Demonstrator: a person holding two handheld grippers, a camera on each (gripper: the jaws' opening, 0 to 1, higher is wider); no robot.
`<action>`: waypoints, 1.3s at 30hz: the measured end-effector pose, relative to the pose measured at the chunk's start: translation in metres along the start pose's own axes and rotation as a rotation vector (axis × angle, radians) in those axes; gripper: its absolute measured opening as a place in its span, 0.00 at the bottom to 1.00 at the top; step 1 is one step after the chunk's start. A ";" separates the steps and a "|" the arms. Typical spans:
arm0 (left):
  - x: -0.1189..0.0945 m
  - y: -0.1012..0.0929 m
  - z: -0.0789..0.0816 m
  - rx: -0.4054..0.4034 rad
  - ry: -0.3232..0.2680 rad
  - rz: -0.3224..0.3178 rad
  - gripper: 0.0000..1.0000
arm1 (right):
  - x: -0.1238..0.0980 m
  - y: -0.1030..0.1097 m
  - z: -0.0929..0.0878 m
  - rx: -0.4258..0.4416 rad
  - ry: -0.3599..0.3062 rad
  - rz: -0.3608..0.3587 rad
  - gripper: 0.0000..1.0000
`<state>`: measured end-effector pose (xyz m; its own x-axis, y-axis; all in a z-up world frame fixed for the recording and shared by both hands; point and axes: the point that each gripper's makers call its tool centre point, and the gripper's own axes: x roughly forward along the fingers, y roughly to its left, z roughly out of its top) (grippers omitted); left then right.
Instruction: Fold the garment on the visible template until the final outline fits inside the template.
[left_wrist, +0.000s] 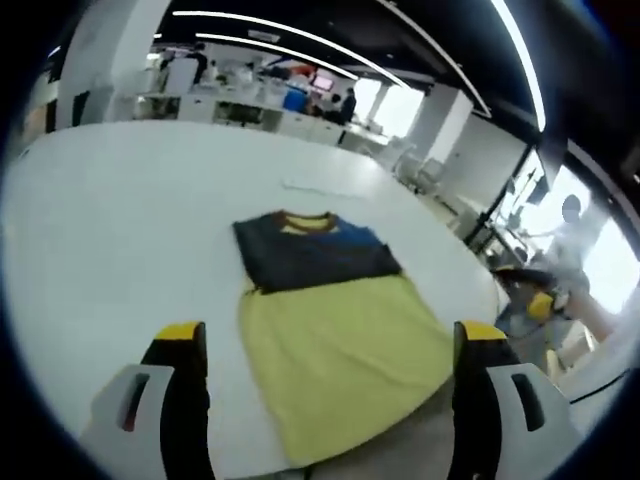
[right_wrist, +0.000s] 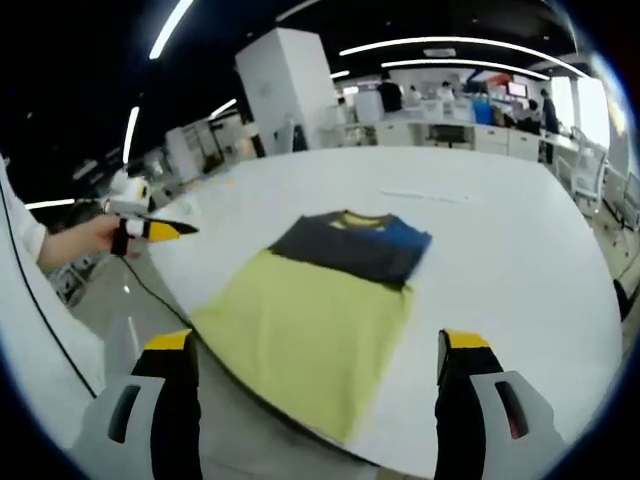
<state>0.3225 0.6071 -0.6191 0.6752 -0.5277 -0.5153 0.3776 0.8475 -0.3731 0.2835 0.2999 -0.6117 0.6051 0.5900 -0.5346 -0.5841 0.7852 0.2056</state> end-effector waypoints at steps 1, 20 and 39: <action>-0.003 0.001 -0.002 0.008 -0.001 0.006 0.99 | 0.000 -0.001 -0.001 0.000 0.002 0.000 0.99; -0.044 0.013 -0.035 -0.016 0.006 0.078 0.99 | -0.010 -0.004 -0.020 0.021 0.035 -0.010 0.99; -0.039 0.016 -0.046 0.003 0.055 0.075 0.97 | -0.009 -0.008 -0.028 0.037 0.051 -0.020 0.98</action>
<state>0.2731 0.6385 -0.6411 0.6662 -0.4649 -0.5831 0.3293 0.8849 -0.3293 0.2671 0.2833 -0.6315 0.5876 0.5646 -0.5796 -0.5512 0.8037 0.2240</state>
